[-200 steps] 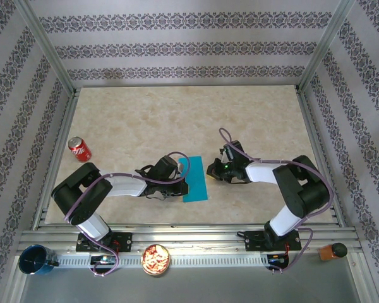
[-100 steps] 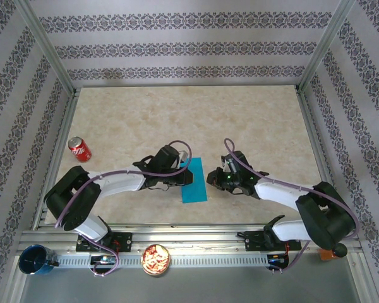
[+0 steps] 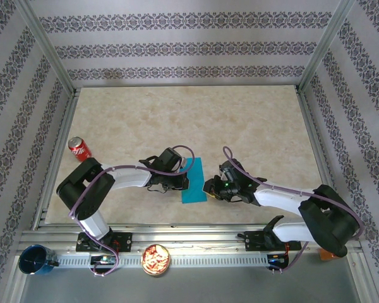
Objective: Fold a paper plane with a square sheet of paper (pick it up from the middle)
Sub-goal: Turn over the paper at the center of the table.
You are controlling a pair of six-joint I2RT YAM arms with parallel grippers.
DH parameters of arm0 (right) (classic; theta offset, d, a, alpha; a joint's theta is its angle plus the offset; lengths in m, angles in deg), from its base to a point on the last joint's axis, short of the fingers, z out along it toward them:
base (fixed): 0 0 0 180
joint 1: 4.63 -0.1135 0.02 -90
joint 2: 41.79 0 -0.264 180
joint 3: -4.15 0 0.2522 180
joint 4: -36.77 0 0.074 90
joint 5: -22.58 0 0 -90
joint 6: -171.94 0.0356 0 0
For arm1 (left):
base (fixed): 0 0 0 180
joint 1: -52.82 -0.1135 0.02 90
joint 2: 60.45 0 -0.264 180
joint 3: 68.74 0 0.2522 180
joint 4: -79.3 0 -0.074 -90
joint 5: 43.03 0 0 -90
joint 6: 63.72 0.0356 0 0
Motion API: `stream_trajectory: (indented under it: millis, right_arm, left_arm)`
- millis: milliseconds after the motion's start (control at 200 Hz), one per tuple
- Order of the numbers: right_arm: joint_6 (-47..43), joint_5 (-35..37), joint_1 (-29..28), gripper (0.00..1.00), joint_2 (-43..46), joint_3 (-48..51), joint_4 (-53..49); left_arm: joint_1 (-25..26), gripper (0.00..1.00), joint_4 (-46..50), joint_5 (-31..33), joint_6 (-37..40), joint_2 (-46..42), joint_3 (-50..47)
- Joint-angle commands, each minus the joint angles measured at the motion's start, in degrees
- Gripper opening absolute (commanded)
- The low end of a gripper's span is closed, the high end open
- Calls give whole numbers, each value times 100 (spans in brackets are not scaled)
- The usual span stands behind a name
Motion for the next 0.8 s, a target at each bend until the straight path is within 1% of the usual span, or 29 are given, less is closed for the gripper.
stream_trajectory:
  millis: [0, 180, 265, 425, 525, 605, 794]
  right_arm:
    - [255, 15, -131, 24, -192, -11, -62]
    - [326, 40, -270, 25, -558, -145, -82]
    - [334, 133, -292, 26, -677, -197, -93]
    - [256, 72, -300, 28, -933, -459, 24]
    - [248, 152, -291, 32, -971, -555, 143]
    - [208, 213, -225, 37, -914, -594, 229]
    - [-138, -177, 112, 38, -1140, -785, 375]
  left_arm:
    - [-76, 5, 185, -38, 188, 123, -20]
    - [-76, 4, 10, -70, 82, 143, -178]
    - [-76, 4, -29, -78, 59, 134, -195]
    - [-76, 4, -127, -83, -6, 131, -217]
    - [-85, 4, -50, -59, 28, 151, -145]
    - [-94, 4, -36, -43, 50, 129, -134]
    - [-103, 4, -132, -90, 55, 190, -140]
